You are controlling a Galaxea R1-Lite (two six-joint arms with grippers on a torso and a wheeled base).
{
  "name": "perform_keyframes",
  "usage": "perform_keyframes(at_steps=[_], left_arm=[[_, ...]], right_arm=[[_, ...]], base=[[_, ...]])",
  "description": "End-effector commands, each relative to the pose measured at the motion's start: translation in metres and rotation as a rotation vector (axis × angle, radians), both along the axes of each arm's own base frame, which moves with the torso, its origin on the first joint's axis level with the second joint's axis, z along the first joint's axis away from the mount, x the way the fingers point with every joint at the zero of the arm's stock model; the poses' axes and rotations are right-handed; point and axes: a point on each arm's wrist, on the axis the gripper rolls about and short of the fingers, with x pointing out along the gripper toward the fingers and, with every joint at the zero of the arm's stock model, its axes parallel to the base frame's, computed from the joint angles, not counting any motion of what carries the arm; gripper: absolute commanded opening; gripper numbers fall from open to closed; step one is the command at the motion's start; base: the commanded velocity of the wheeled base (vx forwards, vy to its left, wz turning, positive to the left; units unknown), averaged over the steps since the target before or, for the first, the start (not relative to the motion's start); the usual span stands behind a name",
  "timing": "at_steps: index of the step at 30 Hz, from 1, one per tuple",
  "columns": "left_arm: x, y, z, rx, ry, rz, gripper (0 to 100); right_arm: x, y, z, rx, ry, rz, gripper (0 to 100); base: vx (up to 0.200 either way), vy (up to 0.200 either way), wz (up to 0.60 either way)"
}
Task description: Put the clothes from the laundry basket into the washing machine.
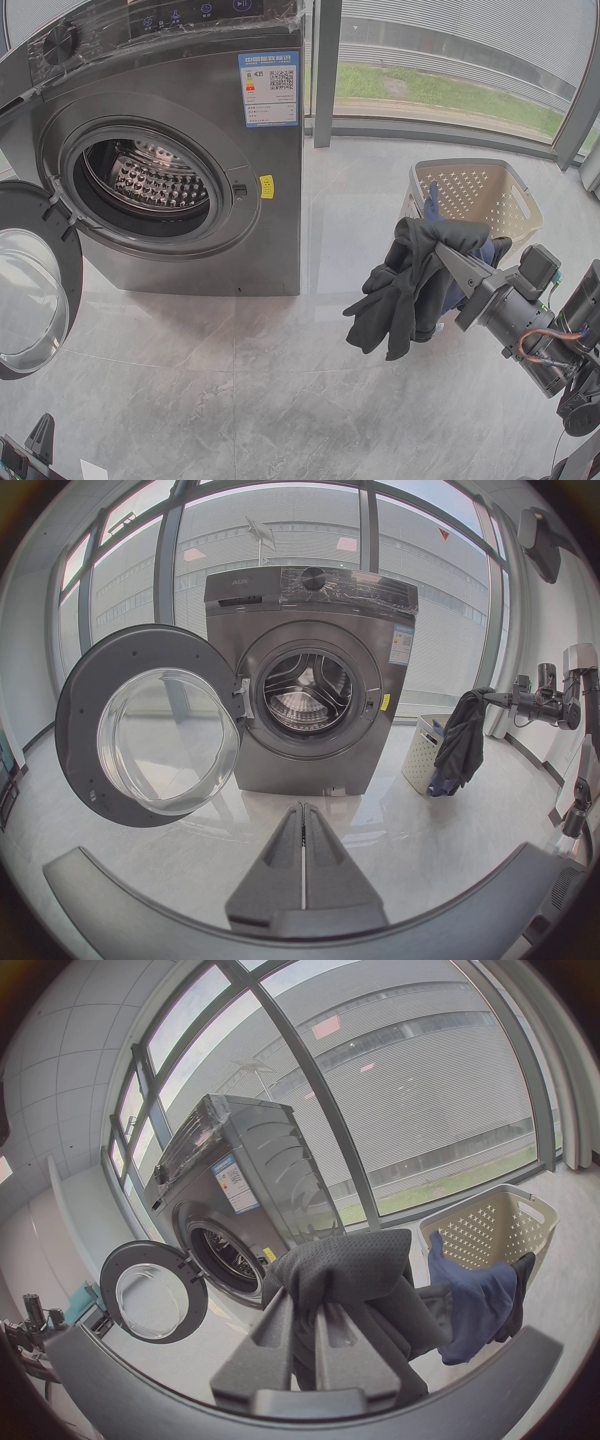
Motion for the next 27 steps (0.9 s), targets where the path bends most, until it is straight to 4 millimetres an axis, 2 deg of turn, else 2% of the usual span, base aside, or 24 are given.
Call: perform_keyframes(at_steps=[1, 27], left_arm=[[0.0001, 0.0000, -0.0052, 0.000, 0.001, 0.000, 0], [0.0001, 0.0000, -0.0052, 0.000, 0.001, 0.002, 0]], right_arm=[[0.0000, -0.0001, 0.0001, 0.001, 0.000, -0.001, 0], [0.0001, -0.0004, -0.0004, 0.001, 0.003, -0.001, 0]], base=[[0.000, 0.200, 0.00], [0.000, 0.200, 0.00]])
